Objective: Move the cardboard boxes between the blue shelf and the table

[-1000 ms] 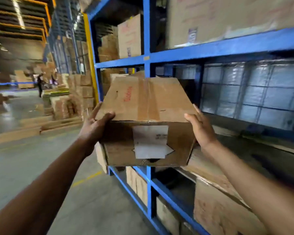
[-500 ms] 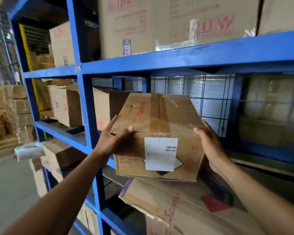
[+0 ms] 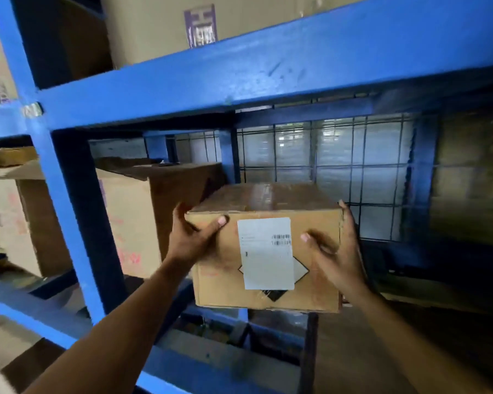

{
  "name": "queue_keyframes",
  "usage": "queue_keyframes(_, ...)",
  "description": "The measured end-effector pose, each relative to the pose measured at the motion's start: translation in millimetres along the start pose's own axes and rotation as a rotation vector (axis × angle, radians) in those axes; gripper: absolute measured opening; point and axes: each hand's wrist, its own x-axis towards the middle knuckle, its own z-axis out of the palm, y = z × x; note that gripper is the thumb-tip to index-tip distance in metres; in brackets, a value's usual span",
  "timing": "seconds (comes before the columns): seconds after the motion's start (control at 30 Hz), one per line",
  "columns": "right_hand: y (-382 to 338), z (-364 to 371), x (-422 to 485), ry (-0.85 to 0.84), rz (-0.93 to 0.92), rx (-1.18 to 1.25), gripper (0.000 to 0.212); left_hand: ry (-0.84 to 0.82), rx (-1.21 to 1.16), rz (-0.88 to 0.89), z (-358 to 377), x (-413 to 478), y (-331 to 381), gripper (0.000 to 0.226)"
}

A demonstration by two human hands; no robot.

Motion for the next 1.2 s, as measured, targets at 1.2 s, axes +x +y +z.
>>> queue_keyframes(1.2,-176.7,98.5,-197.2,-0.868,-0.428,0.143,0.04,0.403,0.858,-0.078,-182.7,-320.9,90.1,0.051)
